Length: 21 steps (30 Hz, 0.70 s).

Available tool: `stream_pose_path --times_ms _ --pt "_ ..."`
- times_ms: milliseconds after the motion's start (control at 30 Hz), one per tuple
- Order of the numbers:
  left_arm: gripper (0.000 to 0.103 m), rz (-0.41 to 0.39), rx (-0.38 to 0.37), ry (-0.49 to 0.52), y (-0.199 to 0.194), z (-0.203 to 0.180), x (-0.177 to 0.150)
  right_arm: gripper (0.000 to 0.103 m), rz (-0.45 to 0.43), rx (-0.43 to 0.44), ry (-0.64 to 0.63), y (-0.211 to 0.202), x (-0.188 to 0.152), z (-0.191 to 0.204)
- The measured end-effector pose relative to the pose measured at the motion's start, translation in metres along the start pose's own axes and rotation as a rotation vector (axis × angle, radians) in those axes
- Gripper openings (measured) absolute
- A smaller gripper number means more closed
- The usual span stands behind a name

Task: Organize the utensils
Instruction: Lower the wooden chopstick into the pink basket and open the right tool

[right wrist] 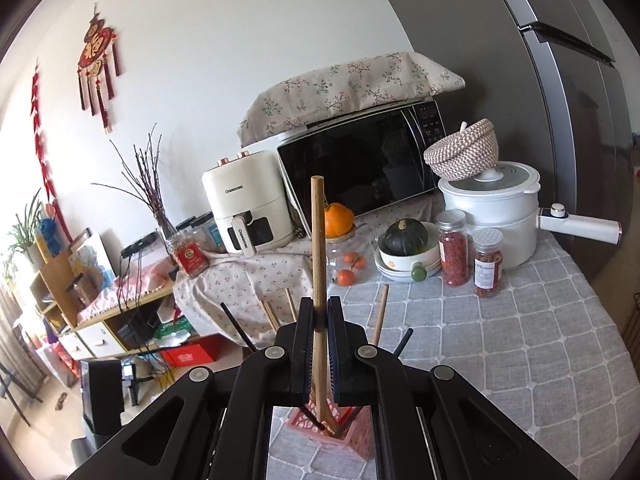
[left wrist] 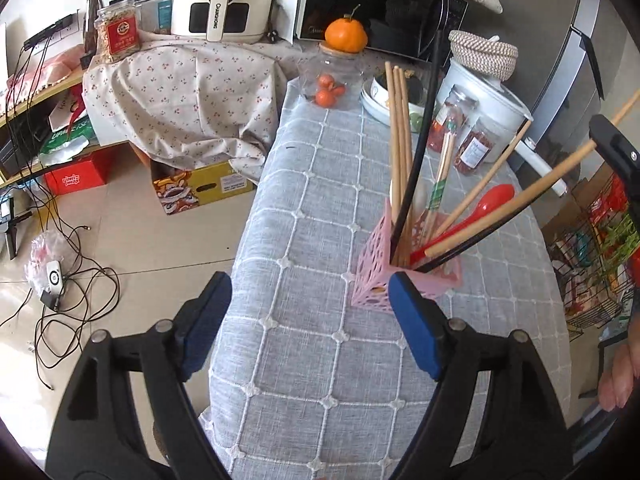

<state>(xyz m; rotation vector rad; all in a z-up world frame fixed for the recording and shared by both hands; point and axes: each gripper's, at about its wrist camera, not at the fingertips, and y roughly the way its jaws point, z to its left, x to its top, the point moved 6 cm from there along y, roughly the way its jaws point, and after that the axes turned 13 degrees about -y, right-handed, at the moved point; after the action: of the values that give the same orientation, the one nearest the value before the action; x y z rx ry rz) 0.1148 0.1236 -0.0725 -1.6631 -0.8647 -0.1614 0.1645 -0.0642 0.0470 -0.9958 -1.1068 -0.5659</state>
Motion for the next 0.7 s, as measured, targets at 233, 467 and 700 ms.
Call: stream_pose_path --times_ms 233,467,700 --pt "0.081 0.007 0.001 0.015 0.000 0.000 -0.001 0.006 0.049 -0.022 -0.018 0.034 -0.025 0.002" --pt "0.081 0.007 -0.001 0.045 0.000 -0.008 -0.004 0.007 0.108 -0.026 -0.045 0.053 -0.046 0.005" --pt "0.081 0.000 -0.004 0.055 -0.001 -0.011 -0.004 0.008 0.104 -0.022 -0.030 0.048 -0.042 0.001"
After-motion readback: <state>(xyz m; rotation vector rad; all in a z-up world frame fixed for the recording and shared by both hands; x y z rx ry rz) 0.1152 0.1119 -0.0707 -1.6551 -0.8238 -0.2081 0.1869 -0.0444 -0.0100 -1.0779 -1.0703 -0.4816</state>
